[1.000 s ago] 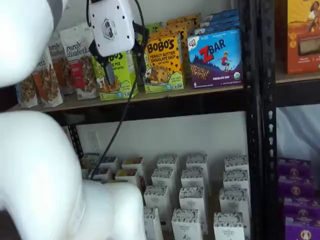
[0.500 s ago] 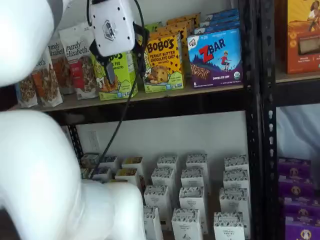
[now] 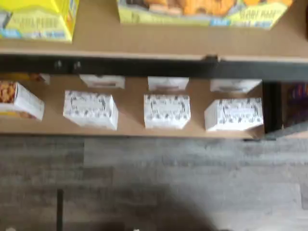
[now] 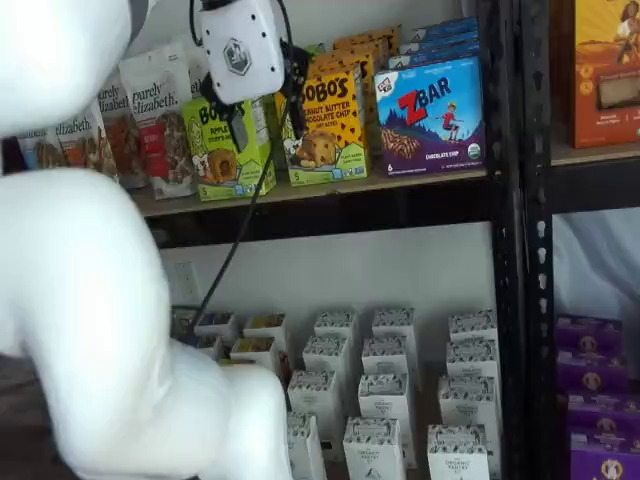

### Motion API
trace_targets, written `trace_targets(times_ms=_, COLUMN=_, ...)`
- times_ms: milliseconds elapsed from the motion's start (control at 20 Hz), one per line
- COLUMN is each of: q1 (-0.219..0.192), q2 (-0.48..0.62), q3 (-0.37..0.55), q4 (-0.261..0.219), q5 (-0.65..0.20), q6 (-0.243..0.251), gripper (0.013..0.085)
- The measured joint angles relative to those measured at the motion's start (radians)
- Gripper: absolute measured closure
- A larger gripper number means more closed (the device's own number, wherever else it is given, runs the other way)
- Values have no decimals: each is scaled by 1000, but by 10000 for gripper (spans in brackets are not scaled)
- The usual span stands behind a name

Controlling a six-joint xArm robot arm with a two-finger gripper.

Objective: Pick up the orange box on the top shelf, the fifth box from the left

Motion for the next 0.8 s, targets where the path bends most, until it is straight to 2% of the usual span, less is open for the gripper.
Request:
trace_targets(times_ms=200, q1=-35, q2=56, q3=-30, q4=14, q5=-81, q6=-31, gripper=130)
trace_targets(times_ms=450, q1=-72, q2=145, q3=-96, q4=65, q5=-123, q6=-65, gripper=130)
trace_targets(times_ms=800, q1=-53, q2=216, q3=-136, q4=39, q5=-201, q6=-48, gripper=130)
